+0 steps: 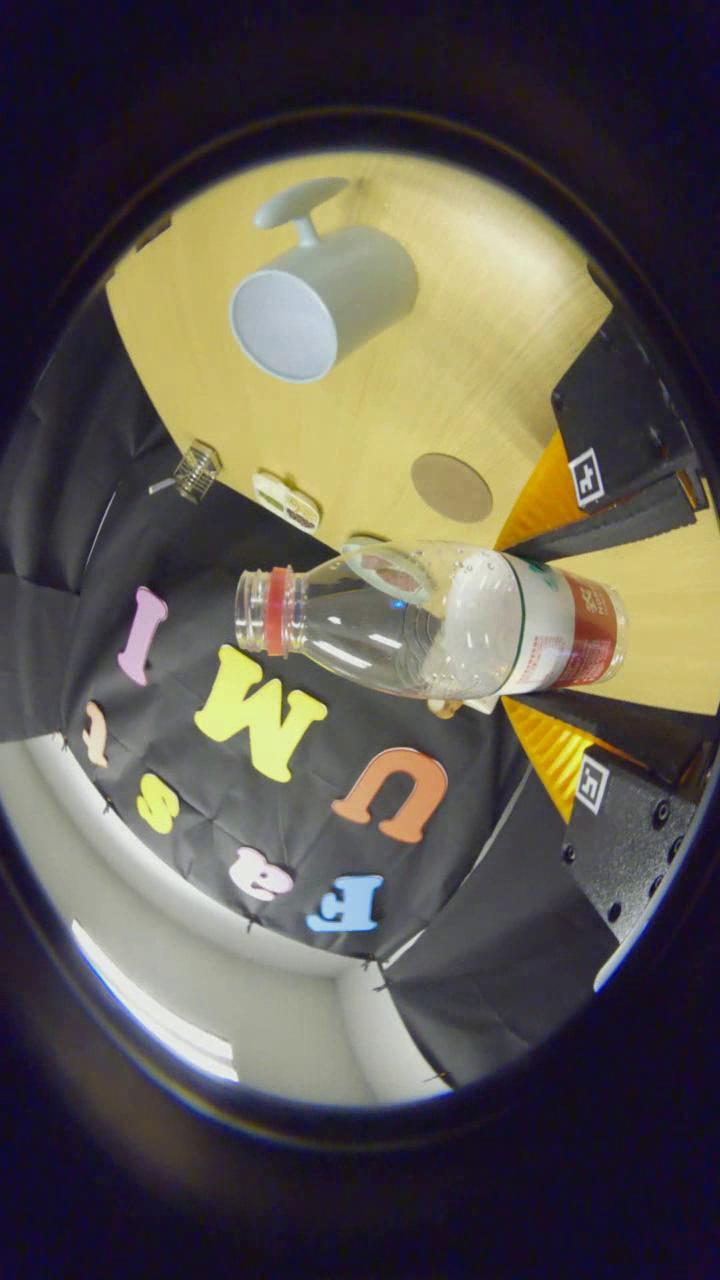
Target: Take the bottle from table, then pour the juice into the cup, finally place the bottle on the coaster
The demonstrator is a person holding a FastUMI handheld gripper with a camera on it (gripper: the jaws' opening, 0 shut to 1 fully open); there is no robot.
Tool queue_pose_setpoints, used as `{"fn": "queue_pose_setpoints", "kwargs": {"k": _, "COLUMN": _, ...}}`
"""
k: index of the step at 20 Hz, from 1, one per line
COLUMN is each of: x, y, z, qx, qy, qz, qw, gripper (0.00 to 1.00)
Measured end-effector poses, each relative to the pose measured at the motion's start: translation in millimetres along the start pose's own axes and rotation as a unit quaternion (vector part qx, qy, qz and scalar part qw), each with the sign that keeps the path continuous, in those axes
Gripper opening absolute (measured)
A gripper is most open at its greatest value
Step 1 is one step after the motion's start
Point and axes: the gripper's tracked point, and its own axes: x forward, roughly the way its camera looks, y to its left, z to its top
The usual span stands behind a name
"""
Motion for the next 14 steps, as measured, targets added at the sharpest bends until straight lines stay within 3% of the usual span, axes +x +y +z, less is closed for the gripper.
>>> {"fn": "queue_pose_setpoints", "kwargs": {"k": 4, "x": 0.3, "y": 1.8, "z": 6.5, "qx": 0.078, "qy": -0.020, "qz": 0.023, "qw": 0.997, "gripper": 0.75}}
{"fn": "queue_pose_setpoints", "kwargs": {"k": 14, "x": 0.5, "y": -3.9, "z": 16.9, "qx": 0.189, "qy": -0.036, "qz": 0.023, "qw": 0.981, "gripper": 0.75}}
